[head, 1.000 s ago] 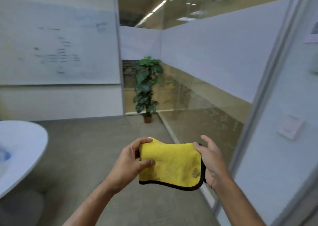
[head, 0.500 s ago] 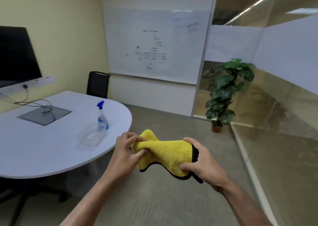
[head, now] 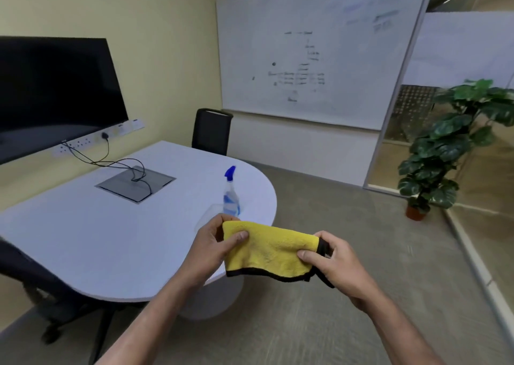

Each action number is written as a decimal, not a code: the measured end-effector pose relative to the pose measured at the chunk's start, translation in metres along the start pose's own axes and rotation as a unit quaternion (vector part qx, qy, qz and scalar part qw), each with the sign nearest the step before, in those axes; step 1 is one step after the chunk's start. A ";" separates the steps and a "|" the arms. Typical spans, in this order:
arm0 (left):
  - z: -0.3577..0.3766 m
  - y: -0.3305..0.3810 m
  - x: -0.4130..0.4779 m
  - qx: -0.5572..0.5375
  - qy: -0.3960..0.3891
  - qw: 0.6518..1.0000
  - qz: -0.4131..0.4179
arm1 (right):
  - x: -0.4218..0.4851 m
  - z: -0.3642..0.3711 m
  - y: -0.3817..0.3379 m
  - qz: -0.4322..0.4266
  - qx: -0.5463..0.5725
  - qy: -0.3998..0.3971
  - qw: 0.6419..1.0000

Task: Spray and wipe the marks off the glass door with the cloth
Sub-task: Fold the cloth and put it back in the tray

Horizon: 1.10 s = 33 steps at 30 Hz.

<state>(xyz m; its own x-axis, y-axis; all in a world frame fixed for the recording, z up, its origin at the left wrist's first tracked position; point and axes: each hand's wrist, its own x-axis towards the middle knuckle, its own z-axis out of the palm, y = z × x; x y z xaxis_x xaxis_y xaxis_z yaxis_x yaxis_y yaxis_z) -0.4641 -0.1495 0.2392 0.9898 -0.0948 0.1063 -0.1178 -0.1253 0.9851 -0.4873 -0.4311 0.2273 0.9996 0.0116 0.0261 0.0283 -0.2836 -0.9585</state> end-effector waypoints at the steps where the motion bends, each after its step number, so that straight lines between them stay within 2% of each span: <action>1: -0.011 -0.007 0.010 -0.013 0.011 1.000 -0.006 | 0.013 0.013 0.002 0.008 0.020 -0.001 1.000; 5: -0.043 -0.035 0.052 -0.053 0.050 0.996 -0.056 | 0.065 0.061 0.013 0.041 0.094 0.014 0.995; 9: -0.070 -0.063 0.094 -0.099 0.010 0.984 -0.146 | 0.122 0.095 0.029 0.083 0.159 0.027 0.983; 11: -0.081 -0.076 0.114 -0.080 -0.016 0.981 -0.176 | 0.152 0.107 0.037 0.097 0.180 0.023 0.979; 15: -0.101 -0.103 0.163 -0.040 -0.020 0.973 -0.227 | 0.210 0.127 0.060 0.140 0.202 0.013 0.969; 19: -0.115 -0.135 0.201 -0.012 -0.030 0.960 -0.278 | 0.257 0.149 0.084 0.186 0.186 0.020 0.965; 22: -0.119 -0.161 0.225 0.012 0.019 0.954 -0.299 | 0.284 0.170 0.096 0.206 0.164 0.048 0.964; 24: -0.120 -0.175 0.243 0.058 0.060 0.951 -0.299 | 0.301 0.185 0.102 0.224 0.153 0.048 0.961; 28: -0.133 -0.198 0.287 0.139 0.092 0.948 -0.273 | 0.335 0.211 0.108 0.249 0.136 0.008 0.959; 30: -0.143 -0.211 0.310 0.165 0.105 0.946 -0.257 | 0.349 0.225 0.111 0.243 0.095 0.006 0.965; 33: -0.157 -0.234 0.342 0.190 0.095 0.948 -0.239 | 0.371 0.249 0.114 0.222 -0.027 0.051 0.973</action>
<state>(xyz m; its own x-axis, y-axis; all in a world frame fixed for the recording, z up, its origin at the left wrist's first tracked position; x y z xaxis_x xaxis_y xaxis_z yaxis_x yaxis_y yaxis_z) -0.0850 0.0022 0.0661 0.9301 0.2366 -0.2811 0.3620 -0.4595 0.8110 -0.1139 -0.2206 0.0568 0.9084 -0.2178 -0.3568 -0.4091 -0.2886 -0.8656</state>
